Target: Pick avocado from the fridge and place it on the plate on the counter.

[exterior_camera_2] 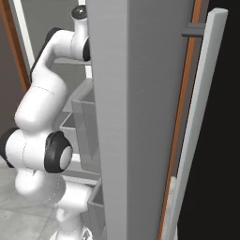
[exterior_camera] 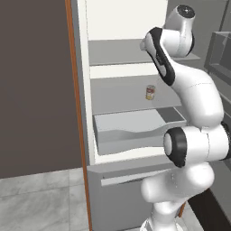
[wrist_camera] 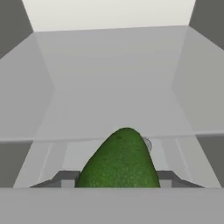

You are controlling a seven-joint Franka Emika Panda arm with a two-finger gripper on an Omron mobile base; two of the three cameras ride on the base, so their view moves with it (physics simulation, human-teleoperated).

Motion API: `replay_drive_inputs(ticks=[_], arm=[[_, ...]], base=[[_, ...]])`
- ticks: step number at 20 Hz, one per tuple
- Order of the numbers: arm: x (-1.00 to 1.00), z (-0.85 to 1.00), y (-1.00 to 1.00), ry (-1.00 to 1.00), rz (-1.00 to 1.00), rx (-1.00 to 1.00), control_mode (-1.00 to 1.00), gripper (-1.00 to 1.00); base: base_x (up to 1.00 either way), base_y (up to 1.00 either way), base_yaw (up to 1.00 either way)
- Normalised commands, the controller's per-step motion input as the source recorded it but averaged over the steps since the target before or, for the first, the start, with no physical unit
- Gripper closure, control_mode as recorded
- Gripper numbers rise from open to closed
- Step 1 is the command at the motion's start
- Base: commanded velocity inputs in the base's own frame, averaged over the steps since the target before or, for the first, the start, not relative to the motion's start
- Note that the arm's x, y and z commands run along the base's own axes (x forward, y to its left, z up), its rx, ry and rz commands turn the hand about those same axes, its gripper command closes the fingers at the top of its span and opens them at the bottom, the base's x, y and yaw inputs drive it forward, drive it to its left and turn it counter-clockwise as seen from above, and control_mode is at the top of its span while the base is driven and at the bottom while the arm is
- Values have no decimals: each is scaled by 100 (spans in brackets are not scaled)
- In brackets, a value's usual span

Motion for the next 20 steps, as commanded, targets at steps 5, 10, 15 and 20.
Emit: replay_drive_inputs(ticks=[5, 10, 15, 20], arm=[[-100, -24, 6, 5, 0, 0, -100, 100], [-100, -38, 17, 3, 0, 0, -100, 100], [-77, -23, 37, 9, 0, -2, -100, 100], [-71, -13, 22, 15, 0, 0, -100, 100]], base=[[0, 0, 0], [0, 0, 0], [0, 0, 0], [0, 0, 0]])
